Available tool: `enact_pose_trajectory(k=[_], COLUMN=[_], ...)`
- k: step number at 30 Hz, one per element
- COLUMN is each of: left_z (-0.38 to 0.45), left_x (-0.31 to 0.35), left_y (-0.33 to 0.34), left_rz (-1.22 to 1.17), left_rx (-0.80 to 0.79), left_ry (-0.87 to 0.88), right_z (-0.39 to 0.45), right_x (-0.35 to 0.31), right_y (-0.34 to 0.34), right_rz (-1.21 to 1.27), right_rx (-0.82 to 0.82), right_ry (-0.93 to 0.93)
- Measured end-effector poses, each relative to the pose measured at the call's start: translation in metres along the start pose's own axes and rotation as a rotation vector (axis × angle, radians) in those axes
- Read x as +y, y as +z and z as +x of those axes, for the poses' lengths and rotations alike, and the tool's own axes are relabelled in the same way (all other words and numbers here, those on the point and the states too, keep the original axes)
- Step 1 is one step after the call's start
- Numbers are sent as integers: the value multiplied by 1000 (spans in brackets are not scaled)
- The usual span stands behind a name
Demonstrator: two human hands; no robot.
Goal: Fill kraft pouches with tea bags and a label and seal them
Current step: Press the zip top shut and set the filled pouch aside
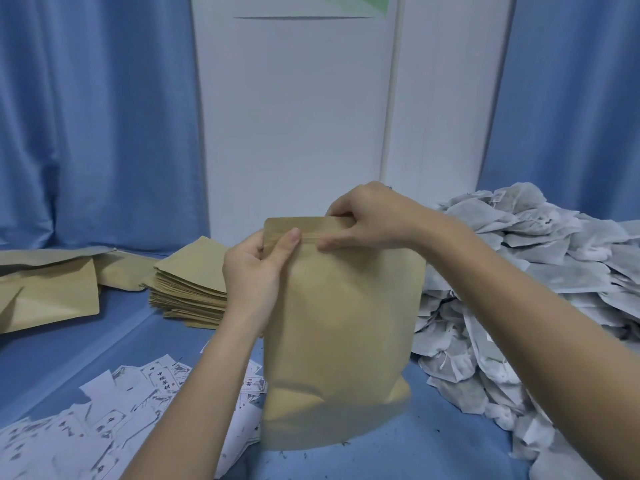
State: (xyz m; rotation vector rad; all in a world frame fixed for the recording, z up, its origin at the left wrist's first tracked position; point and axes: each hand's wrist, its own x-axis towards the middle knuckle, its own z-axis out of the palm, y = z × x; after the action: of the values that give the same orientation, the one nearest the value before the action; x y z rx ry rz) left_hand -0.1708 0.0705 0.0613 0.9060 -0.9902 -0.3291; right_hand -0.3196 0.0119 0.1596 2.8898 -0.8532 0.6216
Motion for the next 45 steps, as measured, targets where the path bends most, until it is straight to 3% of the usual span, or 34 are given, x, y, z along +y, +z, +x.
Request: enact_pose_trajectory(k=[14,22,25,29,33,40,45], left_z=[3,7,8,6,4,1,-3], left_x=[-6,-13,-13,-12,-13,-17,-14], left_y=[-7,-18,-17,-11,-7,3,23], left_rz=[-10,-23,-57,-42,-49,-27,24], left_rx=[17,73,65,23,25,40,25], left_ry=[74,34,21,44,40,-10,12], right_z=[-7,-14,-19,-25,-30,-23,3], right_x=[17,35,39,44,61,64,11], right_y=[11,18,19,23,26,22,50], right_rz=[-25,-136,-122,-313,-407,-393,-449], right_rx=[134,74,176,381,519,328,473], right_ry=[-103,-46,-59,-105,80,168,-4])
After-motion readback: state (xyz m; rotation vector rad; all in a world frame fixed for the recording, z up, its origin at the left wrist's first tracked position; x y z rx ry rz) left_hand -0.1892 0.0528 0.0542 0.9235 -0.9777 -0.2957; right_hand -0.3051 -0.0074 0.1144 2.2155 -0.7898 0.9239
